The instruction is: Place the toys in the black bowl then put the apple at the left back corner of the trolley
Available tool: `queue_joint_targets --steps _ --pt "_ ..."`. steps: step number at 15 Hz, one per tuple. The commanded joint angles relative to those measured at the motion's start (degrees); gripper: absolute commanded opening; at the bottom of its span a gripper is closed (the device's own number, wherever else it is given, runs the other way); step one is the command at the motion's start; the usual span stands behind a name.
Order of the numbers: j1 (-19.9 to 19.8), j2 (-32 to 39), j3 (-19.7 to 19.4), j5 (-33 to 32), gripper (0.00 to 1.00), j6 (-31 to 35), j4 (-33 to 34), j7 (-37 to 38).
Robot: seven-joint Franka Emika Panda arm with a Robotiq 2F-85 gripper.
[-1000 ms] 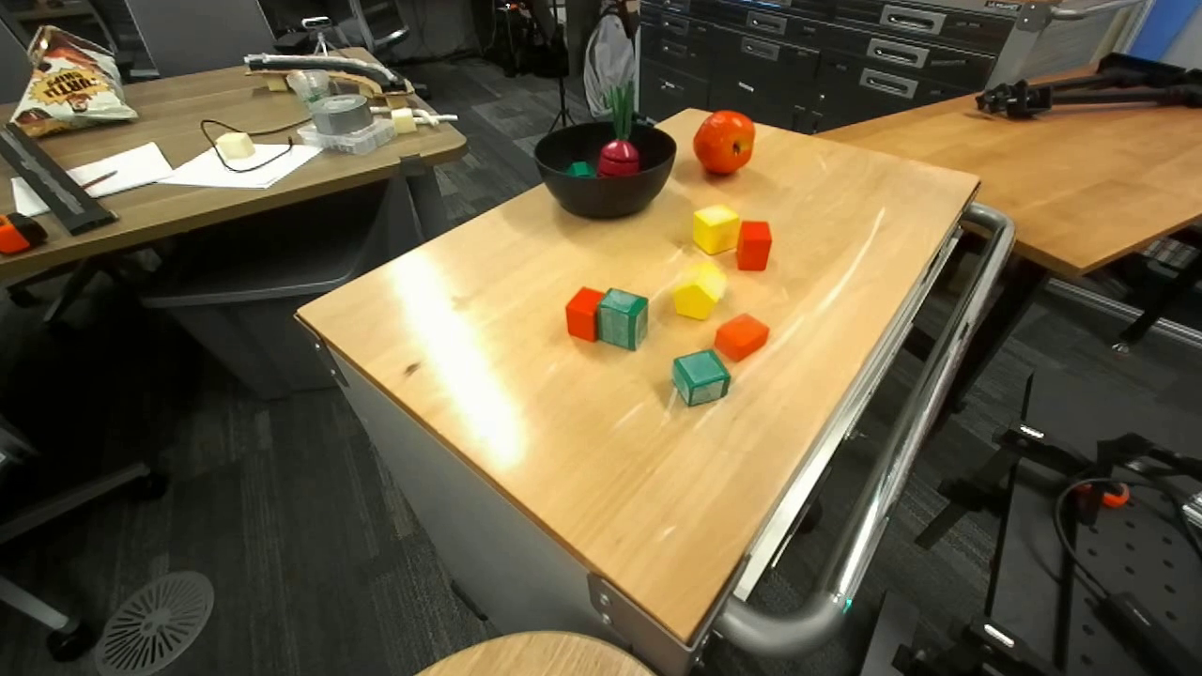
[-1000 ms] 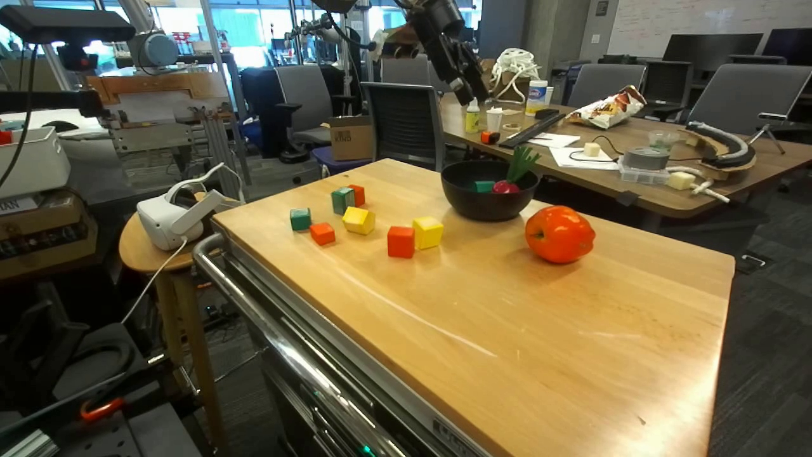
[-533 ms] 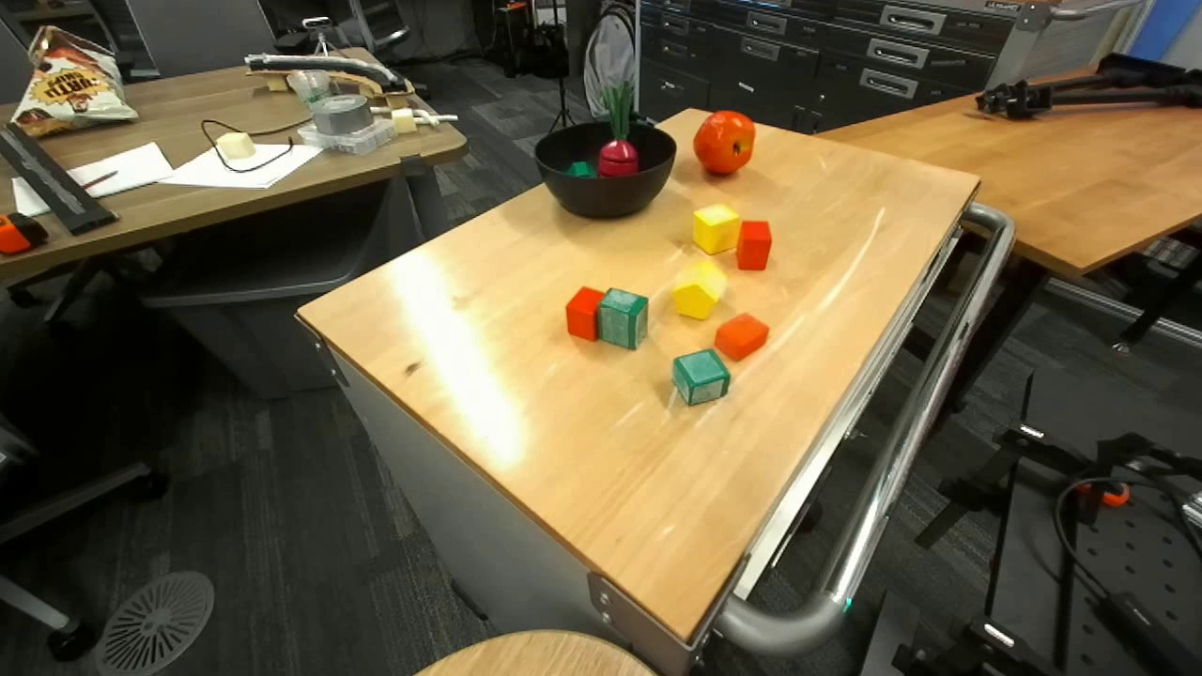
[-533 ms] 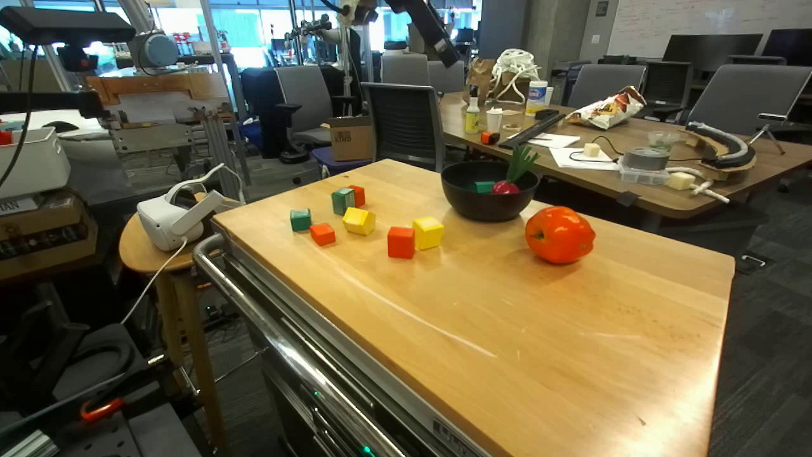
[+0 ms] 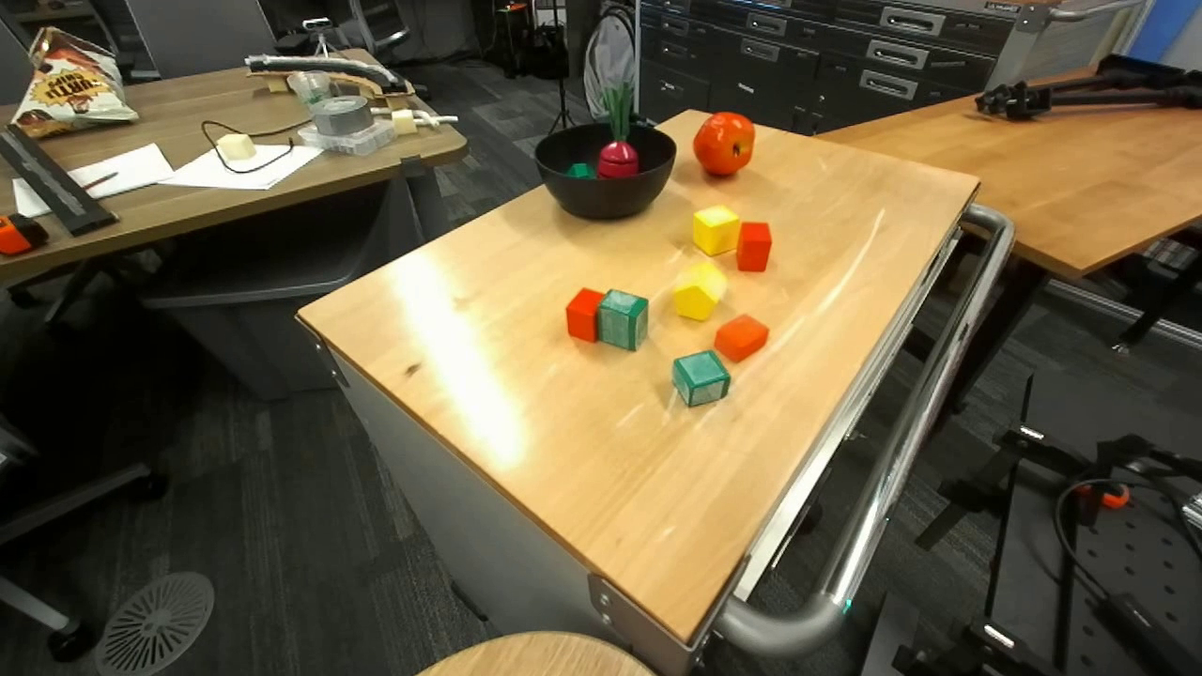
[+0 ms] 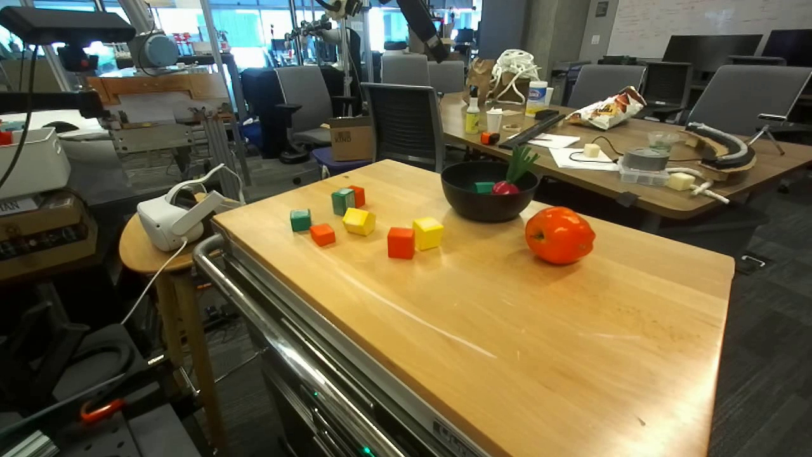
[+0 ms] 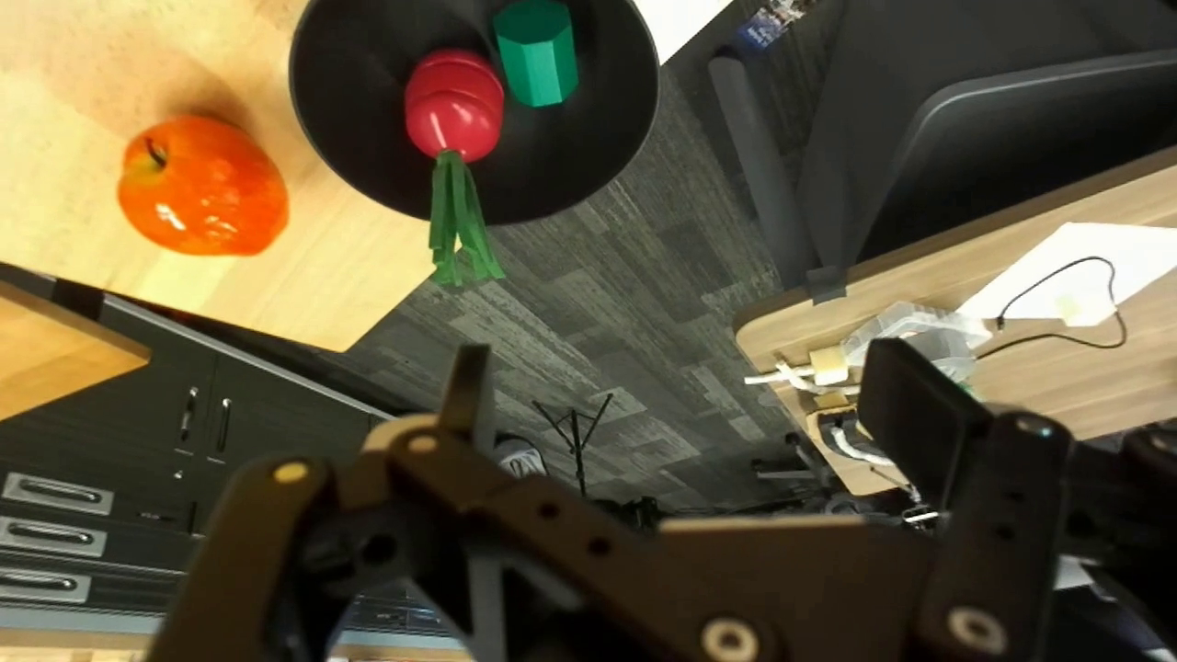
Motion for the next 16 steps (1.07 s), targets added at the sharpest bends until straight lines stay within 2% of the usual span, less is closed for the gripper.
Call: queue_joint_targets --steps 1,7,12,13,14,16 --pt "-1.6 -2.9 2.5 3.6 1.00 -0.7 -2.7 -11.4" --pt "-1.7 -5.7 5.5 22.3 1.00 -1.4 -8.1 -30.2" --pt "-2.6 -5.1 5.8 37.0 1.00 -11.3 -9.3 -44.8" --pt "-2.8 -4.9 5.5 37.6 1.00 -15.0 -8.7 -47.6" --pt "-2.7 -5.4 4.6 32.2 1.00 -11.7 -9.8 -45.9" --pt "-2.4 -3.4 5.1 34.0 1.00 -12.0 -8.4 -43.9"
